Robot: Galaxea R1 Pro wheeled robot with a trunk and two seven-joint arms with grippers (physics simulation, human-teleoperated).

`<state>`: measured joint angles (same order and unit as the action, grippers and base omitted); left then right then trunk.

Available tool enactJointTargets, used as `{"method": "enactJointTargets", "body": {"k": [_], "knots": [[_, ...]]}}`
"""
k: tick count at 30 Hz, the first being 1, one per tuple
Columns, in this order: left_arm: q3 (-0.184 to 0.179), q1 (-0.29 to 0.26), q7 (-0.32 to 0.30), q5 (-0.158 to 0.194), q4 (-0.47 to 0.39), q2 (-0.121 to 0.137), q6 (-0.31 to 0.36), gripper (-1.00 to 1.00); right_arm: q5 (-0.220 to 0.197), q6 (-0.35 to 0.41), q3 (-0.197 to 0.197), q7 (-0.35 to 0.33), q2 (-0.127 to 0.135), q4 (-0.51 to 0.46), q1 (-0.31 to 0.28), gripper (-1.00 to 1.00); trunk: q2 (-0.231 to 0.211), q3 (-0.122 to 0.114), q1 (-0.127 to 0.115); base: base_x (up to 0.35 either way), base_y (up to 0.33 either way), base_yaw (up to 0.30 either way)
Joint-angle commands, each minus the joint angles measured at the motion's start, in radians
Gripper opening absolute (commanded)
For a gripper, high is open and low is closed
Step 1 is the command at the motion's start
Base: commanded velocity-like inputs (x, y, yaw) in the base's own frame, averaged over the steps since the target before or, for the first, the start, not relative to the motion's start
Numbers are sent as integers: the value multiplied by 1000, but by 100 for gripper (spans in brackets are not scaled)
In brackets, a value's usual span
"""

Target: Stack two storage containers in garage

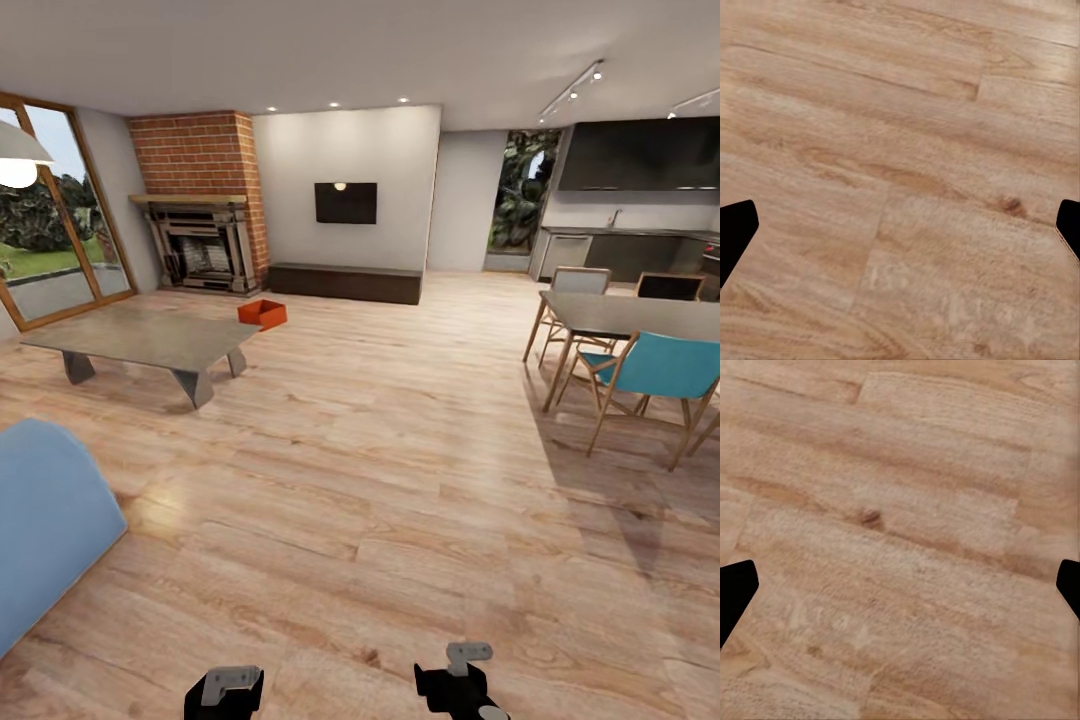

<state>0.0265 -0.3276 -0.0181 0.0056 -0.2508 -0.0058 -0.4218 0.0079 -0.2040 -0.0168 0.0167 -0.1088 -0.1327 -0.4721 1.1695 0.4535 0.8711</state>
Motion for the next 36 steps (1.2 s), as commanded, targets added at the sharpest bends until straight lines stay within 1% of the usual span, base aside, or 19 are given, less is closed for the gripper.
{"method": "enactJointTargets", "body": {"k": [1,36], "knots": [[3,-1,-2,1,1,0,-3,100,1,-3,-2,2,0,1,-1,100,0,1,1,346,-101,0],[3,-1,-2,1,1,0,-3,100,1,-3,-2,2,0,1,-1,100,0,1,1,346,-101,0]]}}
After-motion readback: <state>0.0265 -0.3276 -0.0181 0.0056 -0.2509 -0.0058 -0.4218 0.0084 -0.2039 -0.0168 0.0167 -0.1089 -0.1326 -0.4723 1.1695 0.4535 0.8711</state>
